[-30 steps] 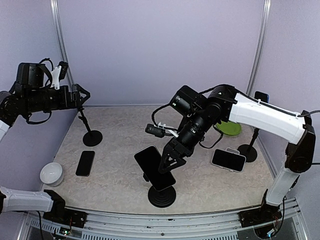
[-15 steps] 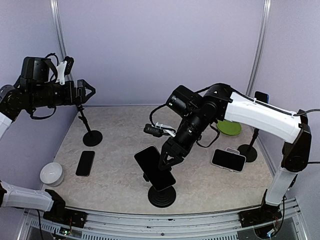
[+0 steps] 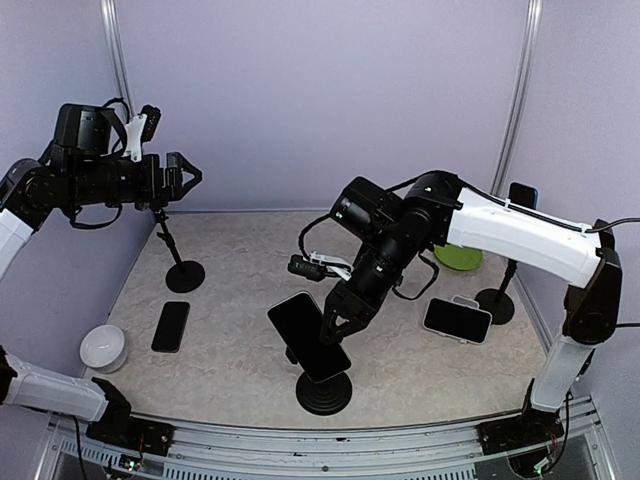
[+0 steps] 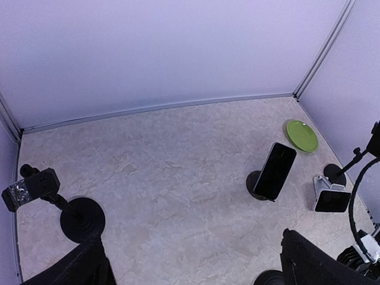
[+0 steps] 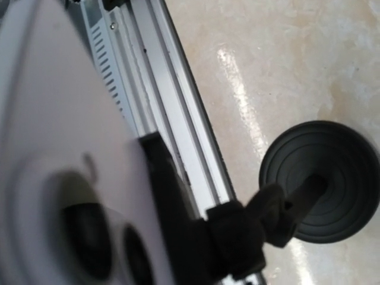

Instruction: Remove the phone from the phone stand

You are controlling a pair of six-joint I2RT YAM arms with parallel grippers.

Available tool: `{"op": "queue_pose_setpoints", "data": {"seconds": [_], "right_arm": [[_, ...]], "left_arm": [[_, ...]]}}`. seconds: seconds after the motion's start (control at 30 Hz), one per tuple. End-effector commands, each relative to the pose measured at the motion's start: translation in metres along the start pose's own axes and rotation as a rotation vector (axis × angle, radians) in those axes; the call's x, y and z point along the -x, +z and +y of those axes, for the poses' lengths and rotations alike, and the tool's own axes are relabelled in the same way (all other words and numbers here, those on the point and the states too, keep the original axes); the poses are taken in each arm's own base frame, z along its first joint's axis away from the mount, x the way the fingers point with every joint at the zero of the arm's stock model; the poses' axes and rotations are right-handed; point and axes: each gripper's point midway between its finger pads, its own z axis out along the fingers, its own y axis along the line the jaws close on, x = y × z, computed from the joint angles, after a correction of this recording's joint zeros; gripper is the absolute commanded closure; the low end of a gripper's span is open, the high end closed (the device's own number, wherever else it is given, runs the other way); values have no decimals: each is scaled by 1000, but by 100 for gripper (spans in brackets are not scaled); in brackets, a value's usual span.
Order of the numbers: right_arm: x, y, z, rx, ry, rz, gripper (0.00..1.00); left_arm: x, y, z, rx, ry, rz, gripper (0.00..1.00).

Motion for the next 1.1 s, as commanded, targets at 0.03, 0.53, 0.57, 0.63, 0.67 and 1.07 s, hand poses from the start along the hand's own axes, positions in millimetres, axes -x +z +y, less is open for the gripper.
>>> {"op": "queue_pose_setpoints", "data": {"seconds": [0.03, 0.53, 0.57, 0.63, 0.67, 1.07], "right_arm": [[-9, 7, 3, -12, 3, 39, 69], [-12, 14, -1, 7, 27, -141, 100], [-12, 14, -1, 15, 30, -165, 100], [-13, 17, 0, 37, 34, -201, 100], [-13, 18, -1, 43, 35, -221, 100], [-25, 43, -11, 95, 121, -375, 100]], "left_arm": [[16, -4, -5, -12, 18, -51, 1], [26, -14, -3, -1, -31, -131, 1], [26, -15, -3, -1, -35, -134, 1], [27, -17, -2, 4, -44, -142, 1], [27, -18, -1, 9, -47, -144, 1], [23, -20, 3, 35, -92, -136, 1]]}}
